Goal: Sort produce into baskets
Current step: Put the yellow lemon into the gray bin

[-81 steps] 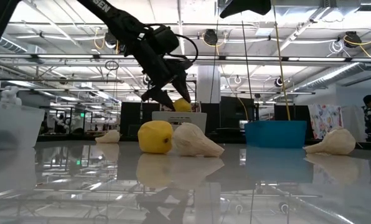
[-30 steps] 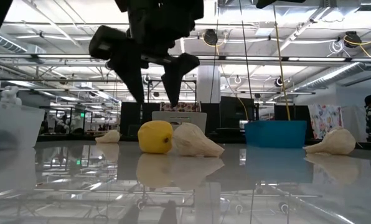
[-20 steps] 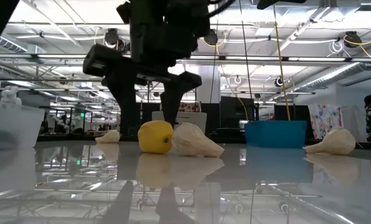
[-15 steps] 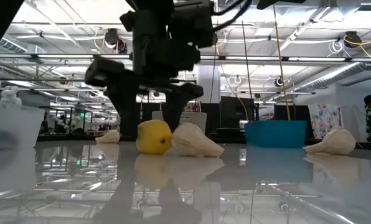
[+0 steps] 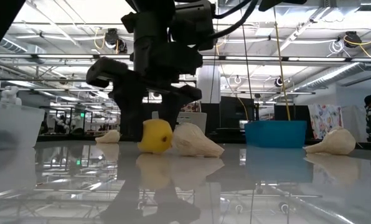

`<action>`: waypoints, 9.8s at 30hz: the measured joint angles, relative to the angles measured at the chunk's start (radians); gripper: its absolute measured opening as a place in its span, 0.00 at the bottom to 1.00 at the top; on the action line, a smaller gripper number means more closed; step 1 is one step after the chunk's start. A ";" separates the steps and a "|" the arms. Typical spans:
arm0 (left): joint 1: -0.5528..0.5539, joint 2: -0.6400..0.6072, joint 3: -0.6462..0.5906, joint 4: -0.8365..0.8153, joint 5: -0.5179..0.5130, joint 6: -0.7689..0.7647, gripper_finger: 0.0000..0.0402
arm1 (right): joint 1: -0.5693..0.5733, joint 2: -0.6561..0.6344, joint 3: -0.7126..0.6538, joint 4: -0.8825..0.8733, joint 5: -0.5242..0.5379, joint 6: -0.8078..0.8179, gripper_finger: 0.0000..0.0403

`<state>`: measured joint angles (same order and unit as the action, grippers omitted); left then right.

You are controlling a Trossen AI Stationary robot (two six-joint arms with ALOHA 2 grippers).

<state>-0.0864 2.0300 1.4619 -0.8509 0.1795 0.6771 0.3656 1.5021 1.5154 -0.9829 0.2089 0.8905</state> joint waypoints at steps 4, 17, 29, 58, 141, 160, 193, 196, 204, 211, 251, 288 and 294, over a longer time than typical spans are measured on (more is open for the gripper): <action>0.018 -0.006 0.016 -0.039 -0.001 -0.016 0.57 | 0.000 0.000 0.000 0.000 0.001 -0.012 0.83; 0.203 -0.192 0.036 -0.055 -0.014 -0.069 0.55 | 0.000 0.000 0.000 0.003 0.077 -0.017 0.83; 0.518 -0.294 0.035 0.112 -0.056 -0.098 0.55 | -0.020 0.000 0.000 0.007 0.134 -0.040 0.83; 0.684 -0.138 0.034 0.175 -0.057 -0.882 0.79 | -0.032 0.000 0.000 0.004 0.134 -0.019 0.83; 0.457 -0.606 -0.307 0.057 -0.056 -0.691 0.82 | 0.368 0.254 -0.492 0.232 -0.347 0.362 0.79; 0.457 -0.606 -0.307 0.005 -0.036 -0.724 0.82 | 0.208 0.019 -0.493 0.117 -0.322 0.158 0.50; -0.323 -0.833 -0.306 -0.427 -0.006 -1.950 0.82 | -0.631 0.098 -0.492 1.253 0.016 -0.819 0.52; -0.416 -0.825 -0.306 -0.378 -0.007 -2.110 0.82 | -0.655 0.138 -0.492 1.329 -0.042 -0.805 0.52; -0.598 -0.745 -0.306 -0.289 -0.046 -2.533 0.82 | -0.672 0.248 -0.492 1.384 -0.082 -0.799 0.52; -0.687 -0.614 -0.306 -0.182 -0.006 -2.764 0.82 | -0.672 0.312 -0.492 1.370 -0.084 -0.778 0.52; -0.800 -0.315 -0.307 -0.140 -0.024 -2.660 0.82 | -0.678 0.285 -0.492 1.232 -0.092 -0.623 0.86; -0.705 -0.424 -0.287 -0.128 0.010 -2.299 0.67 | -0.678 0.180 -0.492 1.207 -0.160 -0.553 0.86; -0.620 -0.627 -0.278 -0.081 -0.085 -2.082 0.67 | -0.668 0.119 -0.492 1.169 -0.163 -0.553 0.86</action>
<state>-0.7067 1.4035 1.1835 -0.9315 0.0946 -1.4050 -0.3022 1.6208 1.0233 0.1860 0.0456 0.3374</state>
